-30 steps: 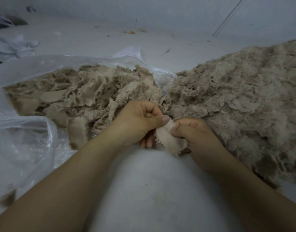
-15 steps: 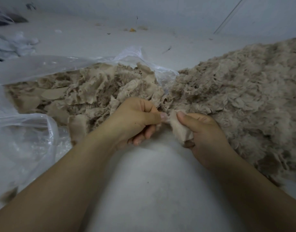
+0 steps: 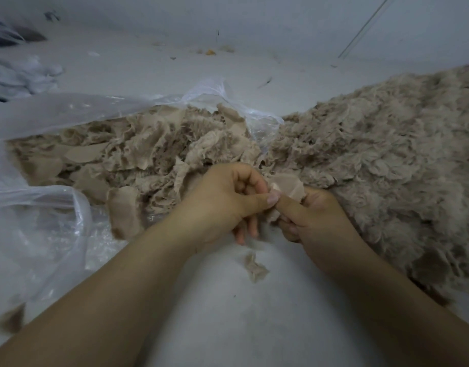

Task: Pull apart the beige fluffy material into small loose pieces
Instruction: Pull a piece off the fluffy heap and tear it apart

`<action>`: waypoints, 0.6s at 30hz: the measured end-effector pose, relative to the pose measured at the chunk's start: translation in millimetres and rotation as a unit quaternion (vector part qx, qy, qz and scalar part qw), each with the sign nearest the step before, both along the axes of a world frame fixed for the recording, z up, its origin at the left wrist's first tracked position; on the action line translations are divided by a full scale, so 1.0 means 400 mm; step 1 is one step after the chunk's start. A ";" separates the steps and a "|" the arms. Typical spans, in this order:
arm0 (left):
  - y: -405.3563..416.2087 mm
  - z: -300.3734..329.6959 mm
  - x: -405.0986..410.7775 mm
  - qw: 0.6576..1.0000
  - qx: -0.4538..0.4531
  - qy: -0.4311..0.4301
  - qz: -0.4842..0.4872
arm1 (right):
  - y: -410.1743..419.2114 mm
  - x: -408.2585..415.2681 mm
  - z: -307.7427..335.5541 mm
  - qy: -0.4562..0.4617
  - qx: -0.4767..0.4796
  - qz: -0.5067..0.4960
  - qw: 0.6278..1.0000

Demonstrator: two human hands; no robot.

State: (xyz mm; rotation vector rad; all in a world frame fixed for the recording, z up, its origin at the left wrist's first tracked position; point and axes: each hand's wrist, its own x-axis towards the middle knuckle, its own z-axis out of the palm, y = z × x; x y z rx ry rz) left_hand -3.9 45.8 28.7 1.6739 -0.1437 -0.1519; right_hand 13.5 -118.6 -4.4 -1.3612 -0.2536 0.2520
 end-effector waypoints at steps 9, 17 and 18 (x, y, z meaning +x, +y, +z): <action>-0.001 -0.002 0.004 0.994 0.084 -0.067 -0.001 | -0.002 -0.008 0.016 0.022 -0.023 0.011 0.999; 0.035 0.024 0.019 0.921 0.080 -0.234 0.300 | 0.001 -0.006 0.007 0.005 -0.052 0.027 0.998; 0.051 0.026 0.021 0.874 0.179 -0.292 0.345 | 0.000 -0.006 0.006 0.005 -0.054 0.024 0.998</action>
